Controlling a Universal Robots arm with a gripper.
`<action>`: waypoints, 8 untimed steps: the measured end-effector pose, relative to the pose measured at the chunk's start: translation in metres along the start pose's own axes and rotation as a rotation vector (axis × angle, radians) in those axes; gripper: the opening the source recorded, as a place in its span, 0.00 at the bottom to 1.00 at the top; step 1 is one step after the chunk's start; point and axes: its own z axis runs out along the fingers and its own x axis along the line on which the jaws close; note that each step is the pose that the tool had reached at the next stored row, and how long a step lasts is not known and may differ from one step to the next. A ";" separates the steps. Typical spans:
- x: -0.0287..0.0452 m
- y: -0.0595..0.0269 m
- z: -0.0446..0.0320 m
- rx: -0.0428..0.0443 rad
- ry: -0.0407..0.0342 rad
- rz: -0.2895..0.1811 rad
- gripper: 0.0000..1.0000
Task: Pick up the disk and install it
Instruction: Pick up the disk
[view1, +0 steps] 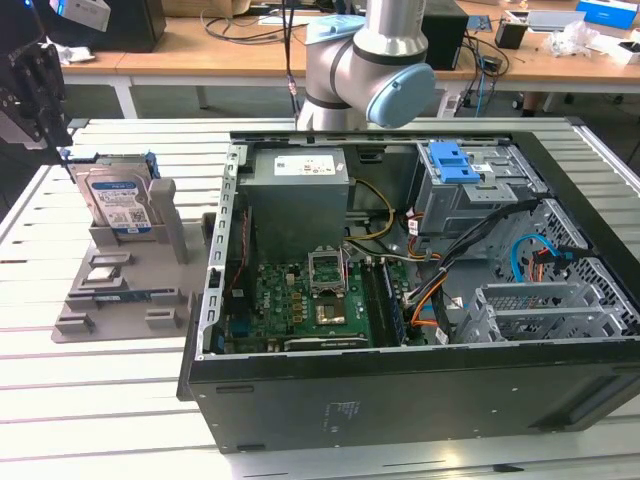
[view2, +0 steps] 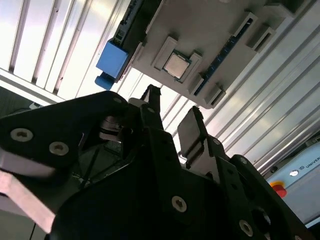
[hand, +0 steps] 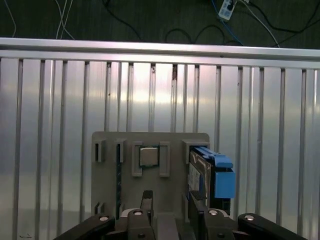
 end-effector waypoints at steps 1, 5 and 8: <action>0.0000 0.0000 0.0000 0.0000 0.0000 0.000 0.42; 0.0000 0.0000 0.0000 -0.0001 -0.0001 0.006 0.42; 0.0000 0.0000 0.0001 -0.0001 -0.0006 0.029 0.42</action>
